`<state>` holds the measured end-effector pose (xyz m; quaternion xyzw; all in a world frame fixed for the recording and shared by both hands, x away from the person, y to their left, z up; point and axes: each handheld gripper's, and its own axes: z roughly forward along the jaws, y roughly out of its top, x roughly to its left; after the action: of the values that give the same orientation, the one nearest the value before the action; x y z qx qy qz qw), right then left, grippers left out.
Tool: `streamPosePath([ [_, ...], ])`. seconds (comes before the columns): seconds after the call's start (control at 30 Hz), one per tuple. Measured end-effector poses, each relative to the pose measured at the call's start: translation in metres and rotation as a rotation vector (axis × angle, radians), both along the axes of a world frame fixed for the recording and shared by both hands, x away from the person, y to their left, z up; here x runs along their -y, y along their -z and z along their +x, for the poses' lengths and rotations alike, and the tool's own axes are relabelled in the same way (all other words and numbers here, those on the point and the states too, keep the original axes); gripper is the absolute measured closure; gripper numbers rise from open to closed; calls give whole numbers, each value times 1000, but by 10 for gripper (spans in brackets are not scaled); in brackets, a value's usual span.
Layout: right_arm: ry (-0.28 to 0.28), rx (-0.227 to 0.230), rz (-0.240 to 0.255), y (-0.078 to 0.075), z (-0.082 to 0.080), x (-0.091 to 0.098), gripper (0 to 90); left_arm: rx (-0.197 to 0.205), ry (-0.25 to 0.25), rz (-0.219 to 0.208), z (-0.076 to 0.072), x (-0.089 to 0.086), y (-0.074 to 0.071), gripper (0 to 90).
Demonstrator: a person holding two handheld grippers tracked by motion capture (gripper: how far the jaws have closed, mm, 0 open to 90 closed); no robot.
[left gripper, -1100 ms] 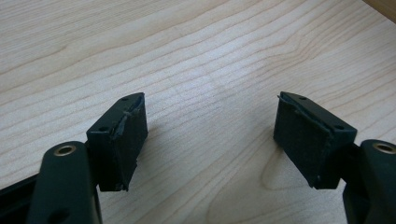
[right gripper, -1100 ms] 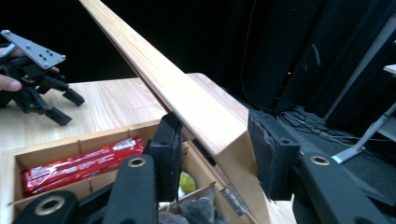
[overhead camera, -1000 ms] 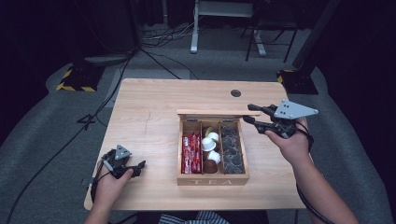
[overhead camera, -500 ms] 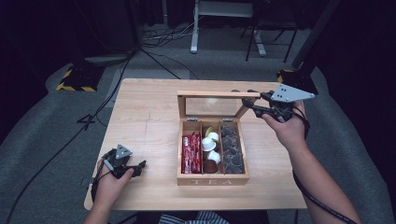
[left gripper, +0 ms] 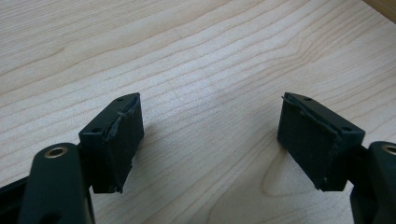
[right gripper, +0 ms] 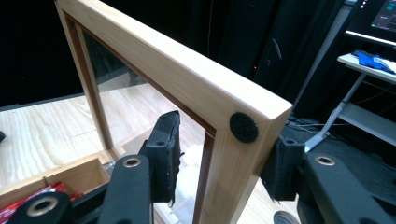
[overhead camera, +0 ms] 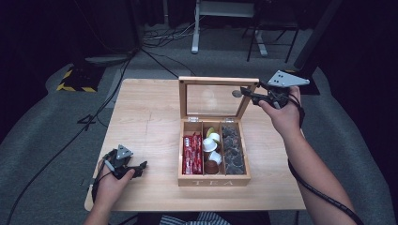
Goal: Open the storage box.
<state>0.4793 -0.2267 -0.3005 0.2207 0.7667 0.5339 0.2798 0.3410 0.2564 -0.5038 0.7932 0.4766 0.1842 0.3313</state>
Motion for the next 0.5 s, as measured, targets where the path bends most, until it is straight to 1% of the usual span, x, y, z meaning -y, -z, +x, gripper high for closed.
streamPosePath([
  [0.1, 3, -7, 0, -1, 4, 0, 532, 0, 0, 0, 0, 0, 0, 229],
  [0.13, 8, -17, 8, -1, 9, -1, 530, 0, 0, 0, 0, 0, 0, 228],
  [0.2, 16, -23, 9, -1, 13, -1, 526, 0, 0, 0, 0, 0, 0, 228],
  [0.3, 31, -30, 6, -1, 18, -2, 520, 0, 0, 0, 0, 0, 0, 228],
  [0.5, 50, -49, 17, 0, 27, -4, 515, -2, 4, -1, 1, 0, 0, 219],
])
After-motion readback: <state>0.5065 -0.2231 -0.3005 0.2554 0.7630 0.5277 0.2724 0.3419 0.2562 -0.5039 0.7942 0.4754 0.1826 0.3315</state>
